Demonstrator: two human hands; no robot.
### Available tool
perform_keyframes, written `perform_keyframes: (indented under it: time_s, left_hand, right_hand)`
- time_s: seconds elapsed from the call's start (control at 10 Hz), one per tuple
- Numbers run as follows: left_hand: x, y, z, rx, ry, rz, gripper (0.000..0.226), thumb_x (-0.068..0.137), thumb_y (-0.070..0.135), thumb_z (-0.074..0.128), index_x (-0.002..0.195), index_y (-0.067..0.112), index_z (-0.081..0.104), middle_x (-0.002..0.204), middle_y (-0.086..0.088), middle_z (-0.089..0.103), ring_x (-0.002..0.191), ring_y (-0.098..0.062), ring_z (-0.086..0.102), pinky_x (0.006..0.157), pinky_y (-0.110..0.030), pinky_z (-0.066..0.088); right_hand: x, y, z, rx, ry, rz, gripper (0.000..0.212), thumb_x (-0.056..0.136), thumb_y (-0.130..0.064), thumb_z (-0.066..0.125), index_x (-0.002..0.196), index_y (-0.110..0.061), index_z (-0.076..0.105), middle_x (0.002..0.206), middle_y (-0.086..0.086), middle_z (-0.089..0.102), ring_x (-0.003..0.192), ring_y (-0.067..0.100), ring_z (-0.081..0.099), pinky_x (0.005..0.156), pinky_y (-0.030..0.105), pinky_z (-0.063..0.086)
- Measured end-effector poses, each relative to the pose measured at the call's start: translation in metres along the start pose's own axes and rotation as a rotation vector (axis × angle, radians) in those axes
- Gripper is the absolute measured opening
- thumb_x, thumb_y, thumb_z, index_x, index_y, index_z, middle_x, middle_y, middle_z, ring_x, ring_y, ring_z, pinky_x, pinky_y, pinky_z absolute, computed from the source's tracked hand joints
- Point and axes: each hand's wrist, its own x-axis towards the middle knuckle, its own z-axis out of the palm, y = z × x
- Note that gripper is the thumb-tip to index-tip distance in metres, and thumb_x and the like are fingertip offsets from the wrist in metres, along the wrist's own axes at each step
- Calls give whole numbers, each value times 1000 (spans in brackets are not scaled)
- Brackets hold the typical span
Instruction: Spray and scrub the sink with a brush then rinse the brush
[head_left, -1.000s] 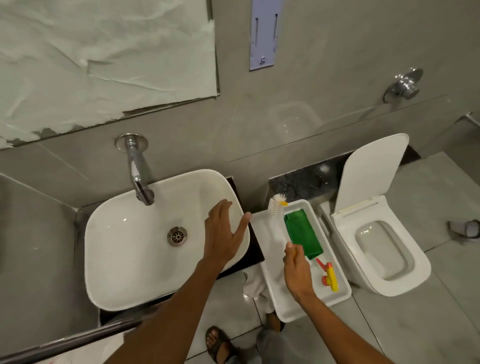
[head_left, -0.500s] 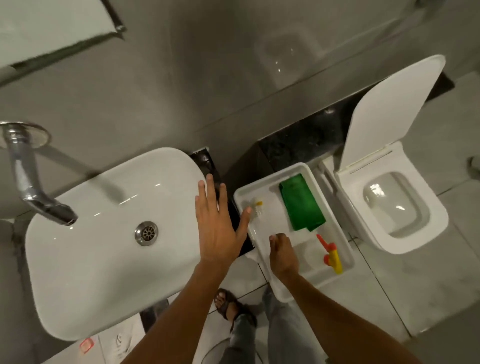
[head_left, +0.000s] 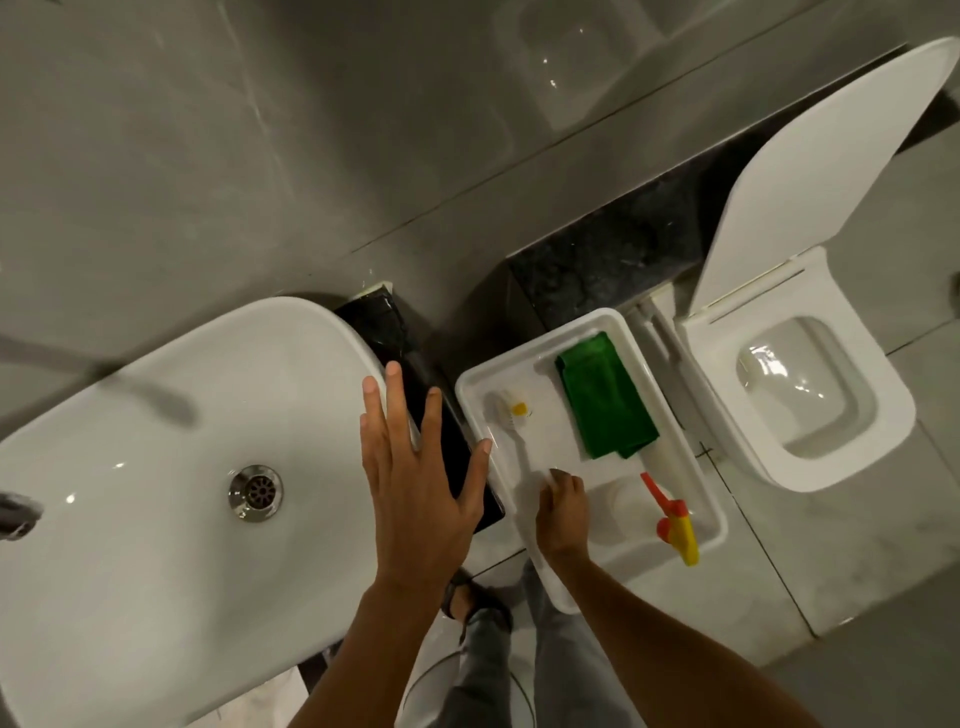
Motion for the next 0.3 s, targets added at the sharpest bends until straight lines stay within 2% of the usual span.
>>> perform_keyframes:
  time_s: [0.2,0.3]
  left_hand:
    - [-1,0,-1,-13,-9,8,68,102,55,63,159,19,49,183,-12,12,171,-36,4,133,-64,21]
    - [1,2,-5,-43,-1,13,69,102,56,65,159,20,51,183,-10,10,171,-35,3,134,-64,20]
  right_hand:
    - [-4,-7,-6,8,6,-32,40,107,-17,53,145,-6,52,143,14,56,133,29,55,116,41,45]
    - [-5,-14,-10,14,33,-62,45,104,-17,59,147,-10,51,149,11,52,137,27,51,117,37,43]
